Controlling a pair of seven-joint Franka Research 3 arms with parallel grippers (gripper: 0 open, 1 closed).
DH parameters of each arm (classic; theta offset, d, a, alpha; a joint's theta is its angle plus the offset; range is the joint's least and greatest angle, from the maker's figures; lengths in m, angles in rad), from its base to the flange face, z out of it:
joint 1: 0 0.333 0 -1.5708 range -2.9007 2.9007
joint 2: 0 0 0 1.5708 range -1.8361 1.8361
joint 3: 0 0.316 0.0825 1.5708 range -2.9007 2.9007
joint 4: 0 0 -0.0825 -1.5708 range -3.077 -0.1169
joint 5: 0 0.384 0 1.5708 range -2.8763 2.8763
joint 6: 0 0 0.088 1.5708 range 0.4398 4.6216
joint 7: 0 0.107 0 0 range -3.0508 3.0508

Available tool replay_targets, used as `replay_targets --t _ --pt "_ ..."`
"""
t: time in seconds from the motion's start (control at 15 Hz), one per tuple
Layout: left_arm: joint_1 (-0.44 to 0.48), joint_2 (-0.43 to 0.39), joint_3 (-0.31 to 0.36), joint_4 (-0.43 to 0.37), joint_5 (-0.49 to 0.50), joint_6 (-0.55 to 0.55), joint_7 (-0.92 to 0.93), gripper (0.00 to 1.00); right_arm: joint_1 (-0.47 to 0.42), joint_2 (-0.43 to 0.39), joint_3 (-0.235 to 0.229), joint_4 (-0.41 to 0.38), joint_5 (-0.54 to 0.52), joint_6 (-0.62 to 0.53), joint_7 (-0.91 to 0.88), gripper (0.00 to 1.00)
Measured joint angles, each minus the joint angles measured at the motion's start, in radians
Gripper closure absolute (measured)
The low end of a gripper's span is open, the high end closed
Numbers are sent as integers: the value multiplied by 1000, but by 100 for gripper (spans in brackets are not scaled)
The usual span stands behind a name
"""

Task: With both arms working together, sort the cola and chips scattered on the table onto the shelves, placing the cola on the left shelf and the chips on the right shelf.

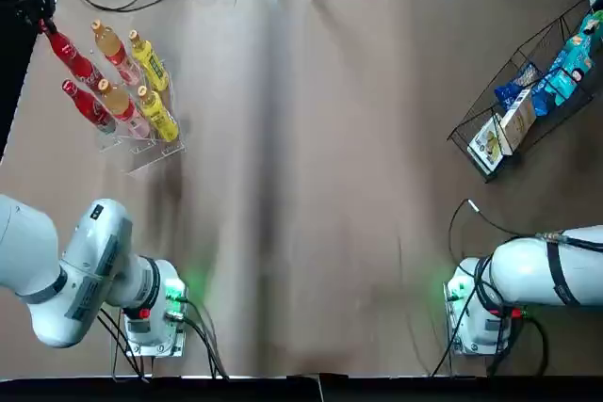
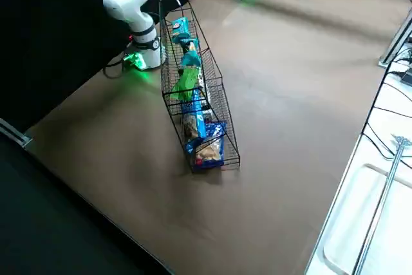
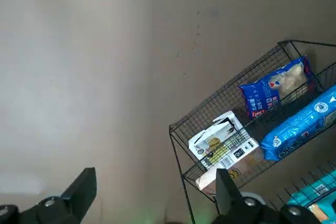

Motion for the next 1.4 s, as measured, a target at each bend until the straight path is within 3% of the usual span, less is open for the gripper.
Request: replay_targets --t 0.93,1.4 --pt "0 0 -6 -2 -38 5 -5 69 -16 0 1 4 0 -4 -5 0" --pt "-15 0 -8 -3 -40 7 0 69 -16 -1 2 44 0 -121 -5 0"
